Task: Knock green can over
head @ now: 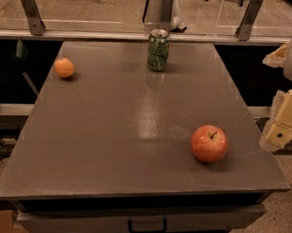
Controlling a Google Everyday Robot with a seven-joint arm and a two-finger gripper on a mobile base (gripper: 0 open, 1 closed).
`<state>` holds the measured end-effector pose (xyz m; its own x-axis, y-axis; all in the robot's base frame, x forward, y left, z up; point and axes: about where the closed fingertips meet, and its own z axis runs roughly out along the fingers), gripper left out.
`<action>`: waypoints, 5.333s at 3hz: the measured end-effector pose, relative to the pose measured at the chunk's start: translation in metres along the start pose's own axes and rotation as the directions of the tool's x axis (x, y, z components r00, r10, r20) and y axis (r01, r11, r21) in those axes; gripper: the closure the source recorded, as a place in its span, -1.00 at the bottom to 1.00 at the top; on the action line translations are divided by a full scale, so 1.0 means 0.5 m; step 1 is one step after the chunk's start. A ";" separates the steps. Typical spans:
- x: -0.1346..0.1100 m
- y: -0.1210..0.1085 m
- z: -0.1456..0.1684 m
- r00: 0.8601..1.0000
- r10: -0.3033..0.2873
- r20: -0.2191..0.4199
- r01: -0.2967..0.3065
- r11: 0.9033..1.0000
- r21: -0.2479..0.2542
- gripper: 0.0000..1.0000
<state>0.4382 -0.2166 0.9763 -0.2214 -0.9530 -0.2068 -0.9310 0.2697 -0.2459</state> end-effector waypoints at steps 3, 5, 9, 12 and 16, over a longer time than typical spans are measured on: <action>-0.078 -0.110 0.085 0.983 -0.027 0.179 0.021 0.999 0.034 -1.00; -0.173 -0.211 0.132 0.949 -0.047 0.310 0.024 0.997 0.079 -1.00; -0.344 -0.418 0.315 0.692 0.195 0.695 -0.294 0.955 0.025 -1.00; -0.486 -0.515 0.398 0.451 0.324 0.832 -0.364 0.917 -0.159 -0.16; -0.419 -0.457 0.249 0.687 0.085 0.722 -0.112 0.994 -0.010 1.00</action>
Offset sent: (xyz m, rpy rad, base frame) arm 0.0705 0.0205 -0.0289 0.1654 -0.0648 0.0537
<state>0.7332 -0.0616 0.9580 -0.0213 -0.5319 -0.8465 -0.9031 0.3735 -0.2119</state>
